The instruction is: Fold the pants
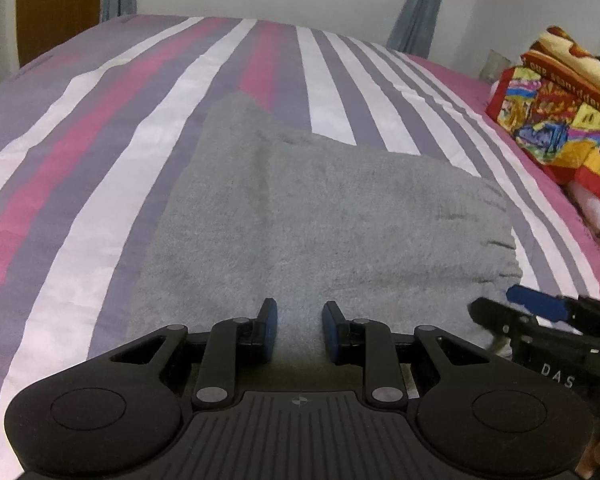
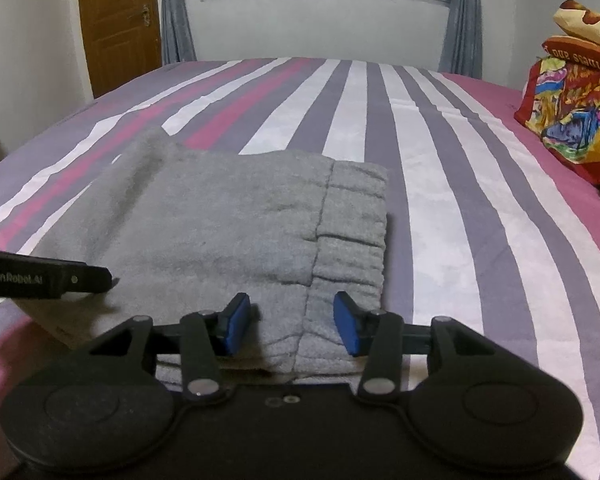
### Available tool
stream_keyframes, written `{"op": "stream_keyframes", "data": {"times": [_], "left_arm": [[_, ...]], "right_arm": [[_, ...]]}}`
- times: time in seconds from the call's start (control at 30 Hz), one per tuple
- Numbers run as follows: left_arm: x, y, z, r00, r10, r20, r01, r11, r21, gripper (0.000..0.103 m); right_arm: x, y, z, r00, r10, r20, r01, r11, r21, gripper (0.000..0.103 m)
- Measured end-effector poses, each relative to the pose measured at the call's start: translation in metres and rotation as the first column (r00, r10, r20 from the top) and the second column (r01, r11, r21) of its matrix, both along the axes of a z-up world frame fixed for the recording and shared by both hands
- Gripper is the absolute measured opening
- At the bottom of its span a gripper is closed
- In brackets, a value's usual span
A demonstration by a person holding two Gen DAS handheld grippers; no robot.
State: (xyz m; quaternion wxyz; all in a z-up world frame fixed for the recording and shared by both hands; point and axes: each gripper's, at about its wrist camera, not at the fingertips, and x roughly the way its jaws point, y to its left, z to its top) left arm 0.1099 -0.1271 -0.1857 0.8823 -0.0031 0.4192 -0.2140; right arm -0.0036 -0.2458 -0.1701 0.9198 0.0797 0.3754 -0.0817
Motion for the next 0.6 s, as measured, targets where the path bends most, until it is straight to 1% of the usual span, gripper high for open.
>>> {"op": "stream_keyframes", "data": {"times": [0.07, 0.2, 0.27, 0.37, 0.43, 0.6], "left_arm": [[-0.003, 0.001, 0.001, 1.000, 0.014, 0.004, -0.014, 1.000, 0.008, 0.026], [-0.008, -0.001, 0.007, 0.999, 0.029, 0.028, -0.031, 0.998, 0.053, 0.026], [-0.009, -0.001, 0.011, 0.999, 0.041, 0.032, -0.043, 0.997, 0.060, 0.026], [-0.007, 0.003, 0.016, 0.998, 0.059, 0.035, -0.061, 0.996, 0.064, 0.026], [-0.005, 0.006, 0.018, 0.997, 0.065, 0.037, -0.068, 0.995, 0.070, 0.026], [0.001, 0.014, 0.019, 0.995, 0.088, 0.037, -0.091, 0.993, 0.080, 0.026]], "right_arm": [[-0.001, 0.000, 0.001, 1.000, -0.005, 0.003, 0.005, 1.000, 0.006, 0.048], [0.001, 0.005, 0.008, 1.000, -0.002, 0.003, 0.002, 1.000, 0.002, 0.056], [0.002, 0.006, 0.013, 1.000, -0.001, 0.008, 0.001, 1.000, 0.001, 0.056], [0.001, -0.001, 0.017, 1.000, -0.016, 0.014, 0.015, 0.999, 0.044, 0.062], [0.001, -0.005, 0.017, 1.000, -0.025, 0.013, 0.025, 0.998, 0.062, 0.062], [-0.001, -0.008, 0.020, 0.999, -0.033, 0.012, 0.032, 0.997, 0.075, 0.062]]}}
